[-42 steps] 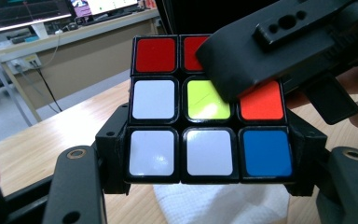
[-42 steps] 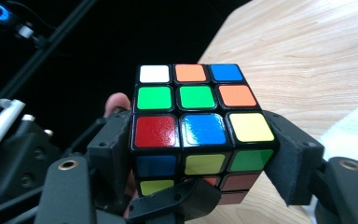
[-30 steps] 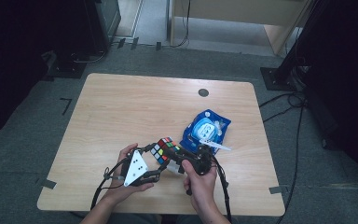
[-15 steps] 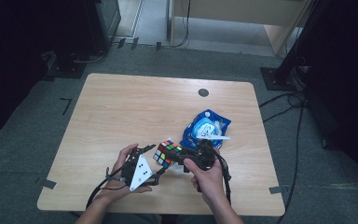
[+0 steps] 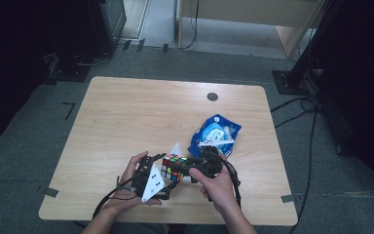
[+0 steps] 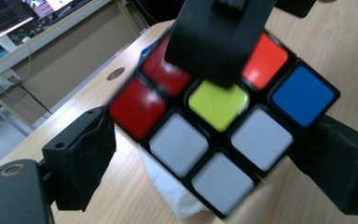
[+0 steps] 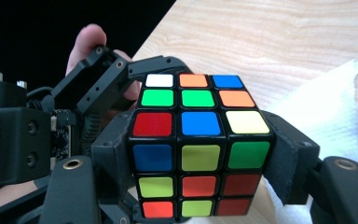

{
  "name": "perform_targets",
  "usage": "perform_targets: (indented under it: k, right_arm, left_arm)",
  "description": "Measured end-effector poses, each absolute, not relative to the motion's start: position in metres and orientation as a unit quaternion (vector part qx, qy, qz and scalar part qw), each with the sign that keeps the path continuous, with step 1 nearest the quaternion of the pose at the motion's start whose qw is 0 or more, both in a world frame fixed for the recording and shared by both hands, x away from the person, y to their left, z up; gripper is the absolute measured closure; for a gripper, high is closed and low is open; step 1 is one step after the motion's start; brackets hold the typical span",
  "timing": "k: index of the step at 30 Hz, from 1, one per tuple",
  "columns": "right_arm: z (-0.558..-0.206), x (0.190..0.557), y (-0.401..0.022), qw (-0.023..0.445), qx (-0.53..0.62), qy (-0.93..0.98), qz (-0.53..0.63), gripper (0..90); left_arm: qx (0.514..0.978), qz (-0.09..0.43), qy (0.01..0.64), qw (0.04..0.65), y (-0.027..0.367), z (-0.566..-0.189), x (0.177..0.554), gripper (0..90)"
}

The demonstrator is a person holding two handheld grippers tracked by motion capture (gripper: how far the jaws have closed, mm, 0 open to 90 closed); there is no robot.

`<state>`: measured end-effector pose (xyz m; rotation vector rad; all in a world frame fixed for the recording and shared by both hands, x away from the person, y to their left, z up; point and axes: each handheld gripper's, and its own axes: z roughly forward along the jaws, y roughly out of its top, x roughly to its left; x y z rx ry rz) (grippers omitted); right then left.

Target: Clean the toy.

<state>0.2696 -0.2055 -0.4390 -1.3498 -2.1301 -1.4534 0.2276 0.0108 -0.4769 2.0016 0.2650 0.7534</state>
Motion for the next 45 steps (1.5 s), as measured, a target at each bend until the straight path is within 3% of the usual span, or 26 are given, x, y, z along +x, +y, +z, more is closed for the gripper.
perform_targets:
  k: [8,14,17,26,33,37,41,45]
  right_arm:
    - [-0.442,0.269,-0.2,0.122,-0.453,-0.738,-0.485,34.4]
    - [-0.442,0.269,-0.199,0.118,-0.45,-0.742,-0.483,34.3]
    - [-0.441,0.269,-0.199,0.121,-0.449,-0.738,-0.489,34.4]
    - [-0.439,0.27,-0.203,0.123,-0.441,-0.717,-0.525,34.0]
    - [-0.432,0.268,-0.215,0.066,-0.434,-0.691,-0.574,37.9]
    - [-0.439,0.268,-0.212,0.01,-0.421,-0.712,-0.561,42.9]
    - [-0.457,0.268,-0.198,-0.069,-0.392,-0.766,-0.505,48.0]
    - [-0.48,0.27,-0.186,-0.09,-0.372,-0.797,-0.467,51.2]
  left_arm:
    - [0.82,0.299,0.1,0.478,0.009,-0.477,0.226,10.5]
    - [0.823,0.296,0.087,0.477,0.009,-0.478,0.223,22.4]
    - [0.822,0.284,0.082,0.487,0.011,-0.476,0.223,33.6]
    - [0.812,0.278,0.121,0.499,0.025,-0.47,0.233,33.9]
    - [0.798,0.293,0.17,0.498,0.05,-0.465,0.248,33.9]
    - [0.784,0.293,0.198,0.511,0.066,-0.459,0.256,34.0]
    - [0.776,0.288,0.214,0.519,0.074,-0.457,0.259,34.0]
    - [0.776,0.286,0.212,0.52,0.072,-0.457,0.258,34.0]
